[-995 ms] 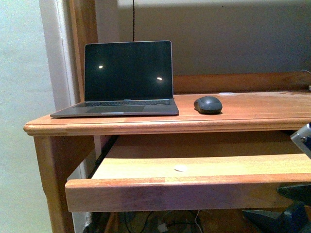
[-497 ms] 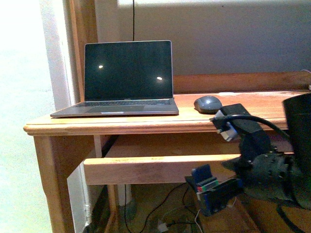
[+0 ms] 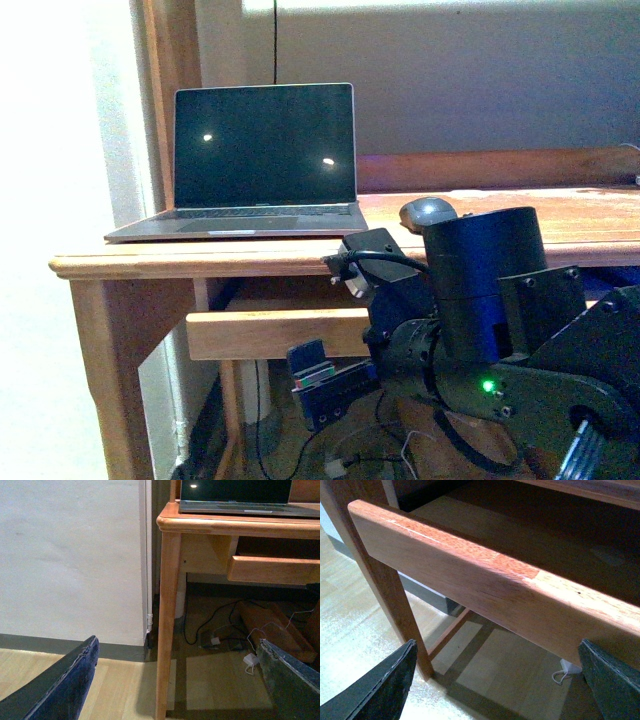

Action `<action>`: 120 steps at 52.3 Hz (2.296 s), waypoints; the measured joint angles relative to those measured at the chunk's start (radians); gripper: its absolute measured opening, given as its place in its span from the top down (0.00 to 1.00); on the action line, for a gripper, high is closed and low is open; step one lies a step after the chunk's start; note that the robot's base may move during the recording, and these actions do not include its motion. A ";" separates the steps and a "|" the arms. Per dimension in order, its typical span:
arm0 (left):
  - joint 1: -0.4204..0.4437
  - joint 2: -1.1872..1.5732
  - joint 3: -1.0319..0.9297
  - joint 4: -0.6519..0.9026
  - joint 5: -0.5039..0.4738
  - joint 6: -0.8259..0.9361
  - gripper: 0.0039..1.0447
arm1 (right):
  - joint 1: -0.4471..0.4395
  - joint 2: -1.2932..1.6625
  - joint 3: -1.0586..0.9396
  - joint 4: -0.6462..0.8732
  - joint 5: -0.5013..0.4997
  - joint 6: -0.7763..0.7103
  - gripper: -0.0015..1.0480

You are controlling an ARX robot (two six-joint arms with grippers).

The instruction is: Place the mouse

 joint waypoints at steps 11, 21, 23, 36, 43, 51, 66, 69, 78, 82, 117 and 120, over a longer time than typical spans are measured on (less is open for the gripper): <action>0.000 0.000 0.000 0.000 0.000 0.000 0.07 | 0.011 0.052 0.051 0.013 0.037 0.030 0.07; 0.000 0.000 0.000 0.000 0.000 0.000 0.07 | 0.029 0.090 0.097 0.012 0.076 0.054 0.07; 0.000 0.000 0.000 0.000 0.000 0.000 0.07 | 0.032 0.093 0.099 0.012 0.080 0.056 0.07; 0.000 0.000 0.000 0.000 0.000 0.000 0.07 | 0.028 0.079 0.080 0.019 0.068 0.069 0.07; 0.000 0.000 0.000 0.000 0.000 0.000 0.07 | -0.023 -0.048 -0.038 0.012 0.002 0.070 0.07; 0.000 0.000 0.000 0.000 0.000 0.000 0.07 | -0.162 -0.323 -0.266 0.015 -0.117 0.099 0.07; 0.000 0.000 0.000 0.000 0.000 0.000 0.07 | -0.488 -0.699 -0.596 0.043 -0.241 0.173 0.07; 0.000 0.000 0.000 0.000 0.000 0.000 0.07 | -0.488 -0.699 -0.597 0.043 -0.248 0.176 0.07; 0.000 0.000 0.000 0.000 0.000 0.000 0.07 | -0.460 -0.700 -0.634 0.145 -0.059 0.146 0.16; 0.000 0.000 0.000 0.000 0.000 0.000 0.07 | -0.457 -0.723 -0.695 0.223 0.114 0.122 0.26; 0.000 0.000 0.000 0.000 0.000 0.000 0.07 | -0.555 -1.130 -1.012 0.129 0.078 0.093 0.97; 0.000 0.000 0.000 0.000 0.000 0.000 0.07 | -0.555 -1.167 -1.025 0.105 0.078 0.093 0.97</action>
